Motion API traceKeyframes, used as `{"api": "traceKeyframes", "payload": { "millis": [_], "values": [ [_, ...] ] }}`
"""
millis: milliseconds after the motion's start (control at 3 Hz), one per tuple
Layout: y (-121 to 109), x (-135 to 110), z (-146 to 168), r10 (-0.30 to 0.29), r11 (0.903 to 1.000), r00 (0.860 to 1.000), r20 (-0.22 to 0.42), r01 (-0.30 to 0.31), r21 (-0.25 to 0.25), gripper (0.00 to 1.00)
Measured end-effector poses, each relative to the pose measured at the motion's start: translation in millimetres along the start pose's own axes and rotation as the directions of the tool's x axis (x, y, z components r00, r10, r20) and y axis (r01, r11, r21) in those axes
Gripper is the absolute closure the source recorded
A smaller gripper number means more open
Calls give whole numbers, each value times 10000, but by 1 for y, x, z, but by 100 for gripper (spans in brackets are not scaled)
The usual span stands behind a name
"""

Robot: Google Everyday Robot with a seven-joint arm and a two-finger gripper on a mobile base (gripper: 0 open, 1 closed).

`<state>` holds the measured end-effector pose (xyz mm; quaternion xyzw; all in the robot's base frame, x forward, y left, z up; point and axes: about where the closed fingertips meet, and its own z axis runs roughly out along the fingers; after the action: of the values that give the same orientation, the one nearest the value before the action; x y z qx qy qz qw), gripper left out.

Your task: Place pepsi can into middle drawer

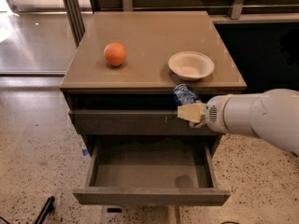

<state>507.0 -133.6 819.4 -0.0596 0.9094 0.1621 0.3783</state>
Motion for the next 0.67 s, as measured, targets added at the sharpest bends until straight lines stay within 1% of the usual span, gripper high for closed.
{"api": "traceKeyframes", "payload": {
  "millis": [333, 667],
  "values": [
    [9, 1, -4, -279, 9996, 9993, 261, 279, 6, 100],
    [-8, 38, 15, -265, 9988, 9996, 110, 260, 414, 100]
  ]
}}
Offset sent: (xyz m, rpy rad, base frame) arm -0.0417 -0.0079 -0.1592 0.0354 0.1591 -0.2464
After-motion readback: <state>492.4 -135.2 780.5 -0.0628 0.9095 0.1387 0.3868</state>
